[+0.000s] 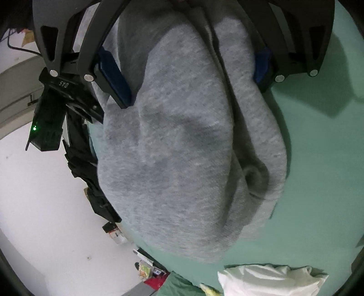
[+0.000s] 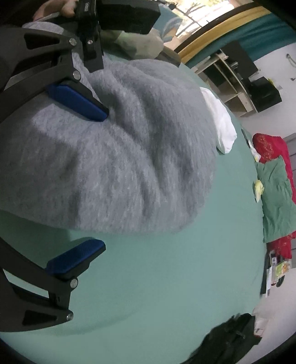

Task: Fold large clothes

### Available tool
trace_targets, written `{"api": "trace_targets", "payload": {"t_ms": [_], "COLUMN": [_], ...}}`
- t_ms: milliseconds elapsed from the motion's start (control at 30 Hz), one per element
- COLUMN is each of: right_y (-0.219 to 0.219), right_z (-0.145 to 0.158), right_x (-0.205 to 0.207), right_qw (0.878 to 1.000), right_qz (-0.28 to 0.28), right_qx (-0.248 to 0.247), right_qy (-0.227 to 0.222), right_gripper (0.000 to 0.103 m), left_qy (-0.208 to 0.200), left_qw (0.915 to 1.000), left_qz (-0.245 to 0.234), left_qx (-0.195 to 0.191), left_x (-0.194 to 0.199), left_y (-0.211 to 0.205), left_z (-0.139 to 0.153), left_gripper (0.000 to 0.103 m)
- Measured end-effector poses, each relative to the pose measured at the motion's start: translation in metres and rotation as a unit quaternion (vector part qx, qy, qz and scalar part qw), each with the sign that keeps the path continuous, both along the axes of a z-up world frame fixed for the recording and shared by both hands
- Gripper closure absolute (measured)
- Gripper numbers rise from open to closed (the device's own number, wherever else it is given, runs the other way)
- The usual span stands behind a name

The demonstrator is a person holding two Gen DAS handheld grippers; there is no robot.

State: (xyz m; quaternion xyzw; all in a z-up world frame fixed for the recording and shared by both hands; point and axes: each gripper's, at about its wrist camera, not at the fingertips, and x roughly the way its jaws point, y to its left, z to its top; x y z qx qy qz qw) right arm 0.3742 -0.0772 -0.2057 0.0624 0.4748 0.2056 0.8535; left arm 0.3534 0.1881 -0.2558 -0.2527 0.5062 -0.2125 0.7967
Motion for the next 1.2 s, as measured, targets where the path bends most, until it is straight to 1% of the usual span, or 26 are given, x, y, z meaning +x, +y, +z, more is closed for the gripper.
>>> {"api": "trace_targets", "payload": {"t_ms": [33,67,100,233,267,300,367,400,433,467,500,533,567,667,800,933,1033,1200], "right_y": [-0.003,-0.008,-0.013,-0.03,-0.033,-0.036,-0.031,-0.029,-0.027,-0.024,-0.023,-0.021,-0.02,-0.016,-0.008,0.0,0.011,0.044], "right_z": [-0.002,-0.005,-0.006,-0.021,-0.026,-0.031,-0.031,-0.033,-0.034,-0.038,-0.037,-0.035,-0.033,-0.021,0.009,0.042,0.067,0.114], "right_x": [0.001,0.002,0.003,-0.001,-0.003,-0.006,-0.011,-0.012,-0.012,-0.013,-0.015,-0.018,-0.022,-0.031,-0.047,-0.06,-0.07,-0.084], "right_qw": [1.0,0.999,0.998,0.991,0.988,0.985,0.986,0.984,0.98,0.974,0.973,0.975,0.975,0.977,0.981,0.982,0.982,0.977], "right_qz": [0.001,-0.01,-0.009,-0.012,-0.017,-0.024,-0.024,-0.024,-0.023,-0.025,-0.037,-0.04,-0.043,-0.051,-0.046,-0.034,-0.021,0.004], "right_qx": [0.012,0.027,0.044,0.116,0.135,0.155,0.159,0.171,0.191,0.217,0.218,0.215,0.214,0.205,0.186,0.179,0.174,0.172], "right_qy": [0.01,0.025,0.035,0.07,0.074,0.066,0.049,0.05,0.054,0.064,0.059,0.051,0.045,0.03,-0.011,-0.048,-0.073,-0.125], "right_gripper": [0.001,0.001,0.001,0.001,0.0,0.0,0.002,0.005,0.024,0.027,0.029,0.033,0.038,0.045,0.047,0.048,0.048,0.048], "left_qy": [0.003,-0.002,-0.008,-0.044,-0.048,-0.049,-0.048,-0.049,-0.046,-0.036,-0.035,-0.038,-0.044,-0.061,-0.069,-0.107,-0.133,-0.192], "left_qw": [0.9999,1.0,1.0,0.9987,0.9985,0.9984,0.9986,0.9986,0.9988,0.9989,0.9986,0.9984,0.9982,0.9978,0.9972,0.9937,0.9906,0.9812], "left_qz": [0.004,0.003,0.001,-0.003,-0.001,-0.003,-0.008,-0.011,-0.018,-0.022,-0.022,-0.025,-0.025,-0.025,-0.015,-0.011,-0.004,0.018], "left_qx": [0.012,0.006,0.004,0.026,0.027,0.029,0.023,0.017,0.003,-0.02,-0.033,-0.034,-0.03,-0.01,-0.026,-0.031,-0.03,-0.017], "left_x": [0.005,0.006,0.007,-0.002,-0.003,-0.003,-0.001,0.0,0.003,0.006,0.007,0.007,0.006,-0.001,-0.011,-0.028,-0.043,-0.074], "left_y": [0.001,0.004,0.004,-0.005,-0.008,-0.01,-0.014,-0.017,-0.02,-0.024,-0.027,-0.028,-0.03,-0.037,-0.033,-0.026,-0.014,0.014], "left_z": [0.001,0.0,-0.001,-0.002,-0.003,-0.002,-0.003,-0.001,-0.002,-0.005,-0.005,-0.003,0.0,0.013,0.026,0.057,0.08,0.13], "left_gripper": [0.008,0.008,0.008,0.007,0.007,0.007,0.008,0.011,0.023,0.032,0.036,0.043,0.047,0.056,0.059,0.059,0.059,0.059]}}
